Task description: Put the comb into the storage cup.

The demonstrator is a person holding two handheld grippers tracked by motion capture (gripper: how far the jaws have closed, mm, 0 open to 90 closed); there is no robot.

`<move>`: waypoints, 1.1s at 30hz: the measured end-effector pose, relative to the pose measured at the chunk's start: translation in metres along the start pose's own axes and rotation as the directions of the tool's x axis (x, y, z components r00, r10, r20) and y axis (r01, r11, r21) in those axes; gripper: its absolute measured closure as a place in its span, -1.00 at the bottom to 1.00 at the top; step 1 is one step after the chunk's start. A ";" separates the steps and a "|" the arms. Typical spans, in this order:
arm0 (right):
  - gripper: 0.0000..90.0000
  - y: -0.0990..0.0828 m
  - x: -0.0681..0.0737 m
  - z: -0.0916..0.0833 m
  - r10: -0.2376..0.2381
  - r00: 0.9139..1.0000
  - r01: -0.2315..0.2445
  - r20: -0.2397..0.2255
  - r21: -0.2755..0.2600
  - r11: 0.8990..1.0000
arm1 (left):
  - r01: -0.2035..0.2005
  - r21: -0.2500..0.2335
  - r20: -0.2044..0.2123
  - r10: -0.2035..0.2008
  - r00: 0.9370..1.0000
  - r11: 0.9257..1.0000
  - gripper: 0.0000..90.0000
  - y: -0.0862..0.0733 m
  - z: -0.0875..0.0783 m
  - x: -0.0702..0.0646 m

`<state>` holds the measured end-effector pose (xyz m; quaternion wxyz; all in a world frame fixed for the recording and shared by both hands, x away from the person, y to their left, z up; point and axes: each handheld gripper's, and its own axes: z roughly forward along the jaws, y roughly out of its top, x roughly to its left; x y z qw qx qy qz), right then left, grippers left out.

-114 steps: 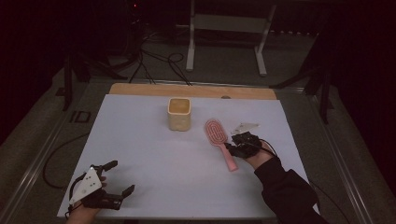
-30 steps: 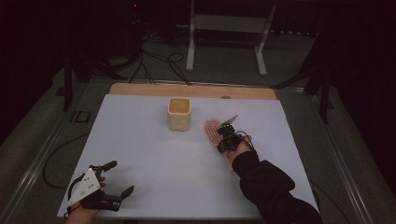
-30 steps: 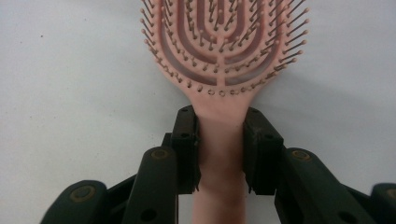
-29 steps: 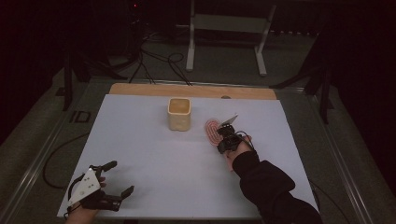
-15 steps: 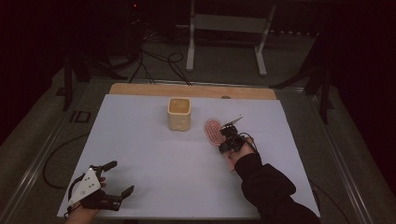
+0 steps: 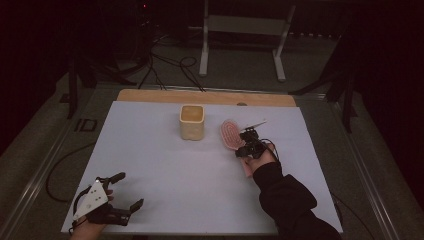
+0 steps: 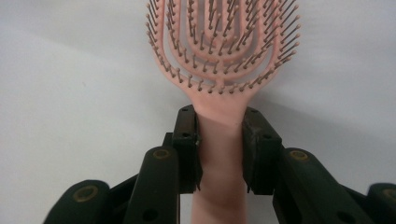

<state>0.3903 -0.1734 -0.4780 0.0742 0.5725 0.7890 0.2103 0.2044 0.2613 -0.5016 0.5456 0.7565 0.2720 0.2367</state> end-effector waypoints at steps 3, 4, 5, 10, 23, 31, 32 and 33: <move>0.56 0.002 -0.001 -0.005 0.008 1.000 -0.008 -0.013 -0.030 1.000 | 0.000 0.001 0.000 0.000 1.000 1.000 -1.00 0.000 0.000 0.000; 0.56 0.002 -0.001 -0.006 0.005 1.000 -0.006 -0.013 -0.037 0.999 | -0.001 0.003 0.000 0.001 1.000 1.000 -1.00 0.000 0.000 0.000; 0.56 0.003 -0.001 -0.007 0.003 1.000 -0.004 -0.014 -0.040 0.999 | 0.001 0.002 0.000 -0.001 1.000 1.000 -1.00 0.000 0.000 0.000; 0.56 0.006 -0.003 -0.012 -0.001 1.000 -0.001 -0.028 -0.069 0.998 | 0.003 0.004 -0.001 -0.003 1.000 1.000 -1.00 0.000 0.001 0.000; 0.56 0.005 -0.006 -0.022 0.008 0.999 -0.017 -0.049 -0.167 0.986 | 0.003 0.010 -0.001 -0.003 1.000 1.000 -1.00 -0.001 0.002 -0.001; 0.56 0.007 0.001 -0.027 -0.065 0.997 0.053 -0.048 -0.223 0.973 | 0.005 0.013 -0.003 -0.005 1.000 1.000 -1.00 -0.001 0.002 0.000; 0.56 0.008 0.002 -0.028 -0.072 0.996 0.057 -0.054 -0.231 0.971 | 0.005 0.013 -0.003 -0.005 1.000 1.000 -1.00 -0.001 0.002 0.000; 0.56 0.009 0.003 -0.029 -0.074 0.996 0.059 -0.056 -0.237 0.970 | 0.005 0.012 -0.003 -0.005 1.000 1.000 -1.00 -0.001 0.002 0.000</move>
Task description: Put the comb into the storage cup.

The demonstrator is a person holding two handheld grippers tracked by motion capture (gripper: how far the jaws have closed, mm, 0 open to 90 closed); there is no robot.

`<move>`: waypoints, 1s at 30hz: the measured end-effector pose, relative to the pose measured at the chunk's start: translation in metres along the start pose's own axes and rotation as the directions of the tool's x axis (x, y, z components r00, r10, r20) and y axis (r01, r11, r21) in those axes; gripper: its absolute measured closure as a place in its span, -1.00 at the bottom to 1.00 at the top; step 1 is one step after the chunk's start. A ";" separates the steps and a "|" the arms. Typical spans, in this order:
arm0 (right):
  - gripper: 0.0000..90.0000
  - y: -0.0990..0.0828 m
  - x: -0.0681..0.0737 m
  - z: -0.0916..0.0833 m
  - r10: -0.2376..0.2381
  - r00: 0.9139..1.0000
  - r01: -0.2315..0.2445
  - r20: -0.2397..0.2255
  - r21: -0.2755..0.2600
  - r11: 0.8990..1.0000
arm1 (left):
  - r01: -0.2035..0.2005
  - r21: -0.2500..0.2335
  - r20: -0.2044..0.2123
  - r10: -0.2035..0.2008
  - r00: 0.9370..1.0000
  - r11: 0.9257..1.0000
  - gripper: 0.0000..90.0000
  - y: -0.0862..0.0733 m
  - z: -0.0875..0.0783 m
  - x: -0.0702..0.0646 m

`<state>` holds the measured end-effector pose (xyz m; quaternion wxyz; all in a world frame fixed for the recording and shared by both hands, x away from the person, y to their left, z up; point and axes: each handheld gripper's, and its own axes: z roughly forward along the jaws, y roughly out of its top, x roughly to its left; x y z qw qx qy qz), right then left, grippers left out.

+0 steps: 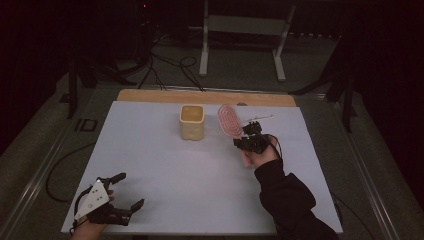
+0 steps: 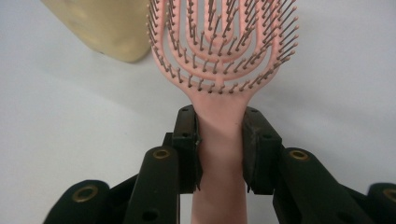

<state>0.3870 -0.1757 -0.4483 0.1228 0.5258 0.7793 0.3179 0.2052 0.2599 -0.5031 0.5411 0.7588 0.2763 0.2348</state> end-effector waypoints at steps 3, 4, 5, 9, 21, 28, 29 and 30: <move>0.56 0.004 0.002 -0.002 -0.021 1.000 0.021 0.005 -0.016 1.000 | 0.000 0.001 0.000 0.000 1.000 1.000 -1.00 0.000 0.000 0.000; 0.56 0.005 0.003 -0.002 -0.024 1.000 0.025 0.002 -0.025 0.999 | 0.000 0.001 0.000 0.000 1.000 1.000 -1.00 0.000 0.000 0.000; 0.56 0.006 0.004 -0.003 -0.029 1.000 0.029 0.002 -0.028 0.999 | 0.001 0.001 0.001 -0.001 1.000 1.000 -1.00 0.000 0.000 0.000; 0.56 0.010 0.008 -0.005 -0.069 0.998 0.068 -0.007 -0.052 0.996 | 0.002 0.002 -0.002 -0.002 1.000 1.000 -1.00 0.000 0.000 0.000; 0.56 0.027 0.020 -0.015 -0.153 0.987 0.144 -0.057 -0.143 0.979 | 0.009 -0.001 -0.001 -0.009 1.000 1.000 -1.00 -0.001 0.000 0.001; 0.56 0.035 0.028 -0.013 -0.199 0.973 0.174 -0.113 -0.199 0.964 | 0.010 -0.001 -0.001 -0.010 1.000 1.000 -1.00 -0.001 0.000 0.002; 0.56 0.036 0.030 -0.012 -0.210 0.970 0.183 -0.120 -0.207 0.961 | 0.011 -0.001 0.000 -0.011 1.000 1.000 -1.00 -0.001 0.000 0.002; 0.56 0.037 0.031 -0.011 -0.217 0.969 0.188 -0.123 -0.211 0.959 | 0.011 -0.001 0.000 -0.011 1.000 1.000 -1.00 -0.001 0.000 0.002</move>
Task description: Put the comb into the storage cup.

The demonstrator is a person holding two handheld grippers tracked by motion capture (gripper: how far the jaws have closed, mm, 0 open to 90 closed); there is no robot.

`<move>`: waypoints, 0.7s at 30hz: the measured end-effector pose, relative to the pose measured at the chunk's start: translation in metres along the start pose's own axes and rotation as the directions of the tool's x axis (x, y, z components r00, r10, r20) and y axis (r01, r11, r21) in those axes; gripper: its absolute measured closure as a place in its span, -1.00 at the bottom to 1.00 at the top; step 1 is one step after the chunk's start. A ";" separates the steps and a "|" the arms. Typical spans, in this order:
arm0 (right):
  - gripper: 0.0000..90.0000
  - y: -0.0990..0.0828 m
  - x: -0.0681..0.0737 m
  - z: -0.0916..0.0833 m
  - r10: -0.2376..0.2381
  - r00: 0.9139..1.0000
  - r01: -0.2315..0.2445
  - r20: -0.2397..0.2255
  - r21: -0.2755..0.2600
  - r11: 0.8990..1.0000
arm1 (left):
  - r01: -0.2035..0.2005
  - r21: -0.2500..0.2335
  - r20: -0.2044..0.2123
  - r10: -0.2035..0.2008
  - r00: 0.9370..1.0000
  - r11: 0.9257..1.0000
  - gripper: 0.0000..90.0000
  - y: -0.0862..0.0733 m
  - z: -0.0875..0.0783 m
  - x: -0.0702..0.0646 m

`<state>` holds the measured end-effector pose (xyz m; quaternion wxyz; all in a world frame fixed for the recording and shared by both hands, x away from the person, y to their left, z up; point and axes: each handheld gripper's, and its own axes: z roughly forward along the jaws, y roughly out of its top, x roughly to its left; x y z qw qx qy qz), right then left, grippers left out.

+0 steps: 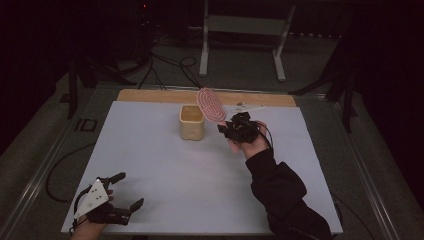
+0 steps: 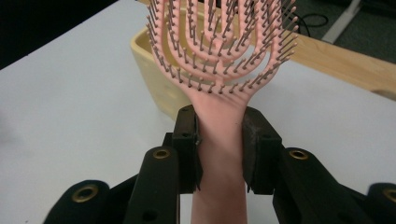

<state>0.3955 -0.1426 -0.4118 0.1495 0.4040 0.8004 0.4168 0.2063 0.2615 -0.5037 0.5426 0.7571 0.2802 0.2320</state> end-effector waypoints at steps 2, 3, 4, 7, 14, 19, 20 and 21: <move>0.56 0.002 0.002 0.002 -0.018 1.000 0.017 -0.019 -0.021 1.000 | 0.000 0.000 0.001 0.000 1.000 1.000 -1.00 0.000 0.000 0.000; 0.56 0.003 0.003 0.003 -0.020 0.999 0.020 -0.025 -0.028 0.999 | 0.001 -0.001 0.001 -0.001 1.000 1.000 -1.00 0.000 0.000 0.000; 0.56 0.004 0.003 0.004 -0.019 0.999 0.018 -0.031 -0.032 0.999 | 0.002 -0.001 0.001 -0.002 1.000 1.000 -1.00 0.000 0.000 0.000; 0.56 0.006 0.002 0.008 -0.019 0.998 0.015 -0.060 -0.058 0.998 | 0.003 -0.001 0.000 -0.003 1.000 1.000 -1.00 0.000 0.000 0.000; 0.56 0.016 0.003 0.013 -0.036 0.995 0.027 -0.089 -0.099 0.995 | 0.000 -0.001 0.003 0.000 1.000 1.000 -1.00 0.000 0.000 0.000; 0.56 0.025 0.006 0.016 -0.068 0.994 0.057 -0.085 -0.132 0.990 | 0.001 0.000 0.002 -0.001 1.000 1.000 -1.00 0.000 -0.001 0.001; 0.56 0.028 0.007 0.017 -0.071 0.994 0.059 -0.087 -0.134 0.989 | 0.001 0.000 0.002 -0.001 1.000 1.000 -1.00 0.000 -0.001 0.000; 0.56 0.030 0.007 0.018 -0.074 0.993 0.061 -0.091 -0.138 0.989 | 0.000 0.001 0.002 0.000 1.000 1.000 -1.00 0.000 -0.001 0.000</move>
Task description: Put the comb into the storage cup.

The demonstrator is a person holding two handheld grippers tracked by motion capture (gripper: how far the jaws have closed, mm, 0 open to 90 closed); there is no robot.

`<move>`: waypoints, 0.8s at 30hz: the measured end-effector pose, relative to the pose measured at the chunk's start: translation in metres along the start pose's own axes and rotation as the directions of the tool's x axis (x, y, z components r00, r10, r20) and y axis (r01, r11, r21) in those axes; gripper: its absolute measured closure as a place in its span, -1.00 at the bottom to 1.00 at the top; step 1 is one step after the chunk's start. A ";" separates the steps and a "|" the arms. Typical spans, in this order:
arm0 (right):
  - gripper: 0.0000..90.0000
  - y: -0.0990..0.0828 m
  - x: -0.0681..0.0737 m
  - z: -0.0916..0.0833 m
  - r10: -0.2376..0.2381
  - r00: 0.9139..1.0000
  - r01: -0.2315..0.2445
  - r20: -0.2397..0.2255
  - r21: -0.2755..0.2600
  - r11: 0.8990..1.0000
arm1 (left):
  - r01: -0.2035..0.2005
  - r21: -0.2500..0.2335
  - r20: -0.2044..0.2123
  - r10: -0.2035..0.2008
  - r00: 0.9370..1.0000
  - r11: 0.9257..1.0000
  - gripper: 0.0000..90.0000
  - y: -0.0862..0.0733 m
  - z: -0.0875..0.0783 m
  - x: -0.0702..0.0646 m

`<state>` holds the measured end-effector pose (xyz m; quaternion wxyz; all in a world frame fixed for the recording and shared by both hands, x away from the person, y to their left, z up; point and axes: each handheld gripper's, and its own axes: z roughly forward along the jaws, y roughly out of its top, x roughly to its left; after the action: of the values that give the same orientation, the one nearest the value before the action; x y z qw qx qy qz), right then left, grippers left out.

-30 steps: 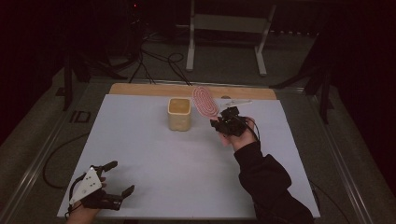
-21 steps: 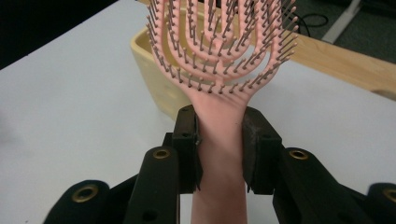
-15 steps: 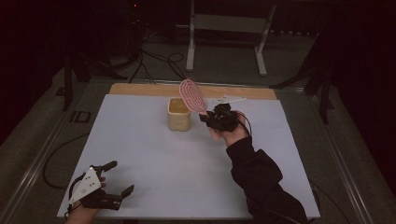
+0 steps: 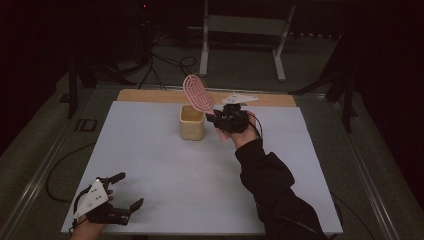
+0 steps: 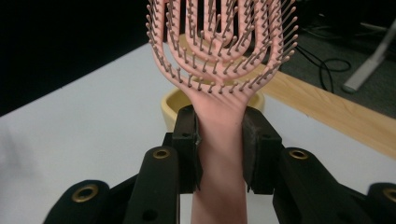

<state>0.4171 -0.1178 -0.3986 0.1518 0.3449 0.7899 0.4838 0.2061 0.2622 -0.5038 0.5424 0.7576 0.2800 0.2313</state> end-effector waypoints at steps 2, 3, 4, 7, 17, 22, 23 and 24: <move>0.56 0.004 0.001 0.004 -0.007 1.000 0.007 -0.002 -0.006 1.000 | 0.000 0.000 0.001 0.000 1.000 1.000 -1.00 0.000 0.000 0.000; 0.56 0.006 0.001 0.006 -0.007 1.000 0.007 -0.001 -0.009 1.000 | 0.000 0.000 0.001 0.000 1.000 1.000 -1.00 0.000 0.000 0.000; 0.56 0.009 0.002 0.008 -0.006 1.000 0.006 -0.007 -0.009 1.000 | 0.000 0.000 0.001 0.000 1.000 1.000 -1.00 0.000 0.000 0.000; 0.56 0.014 0.003 0.014 -0.017 1.000 0.016 -0.008 -0.028 0.999 | 0.001 -0.001 0.001 -0.001 1.000 1.000 -1.00 0.000 0.000 0.000; 0.56 0.026 0.000 0.029 0.011 0.999 -0.016 -0.047 -0.106 0.994 | 0.002 -0.005 0.005 -0.002 1.000 1.000 -1.00 0.000 -0.001 0.000; 0.56 0.033 -0.003 0.034 -0.005 0.997 -0.006 -0.072 -0.148 0.989 | 0.005 -0.007 0.005 -0.005 1.000 1.000 -1.00 0.000 0.000 0.001; 0.56 0.034 -0.003 0.035 -0.020 0.997 0.007 -0.077 -0.158 0.987 | 0.005 -0.007 0.006 -0.005 1.000 1.000 -1.00 0.000 -0.001 0.001; 0.56 0.036 -0.003 0.036 -0.027 0.996 0.011 -0.090 -0.171 0.985 | 0.005 -0.007 0.006 -0.005 1.000 1.000 -1.00 0.000 -0.001 0.001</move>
<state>0.4546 -0.0853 -0.3851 0.1486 0.3005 0.7552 0.5633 0.2063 0.2632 -0.5040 0.5463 0.7558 0.2793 0.2287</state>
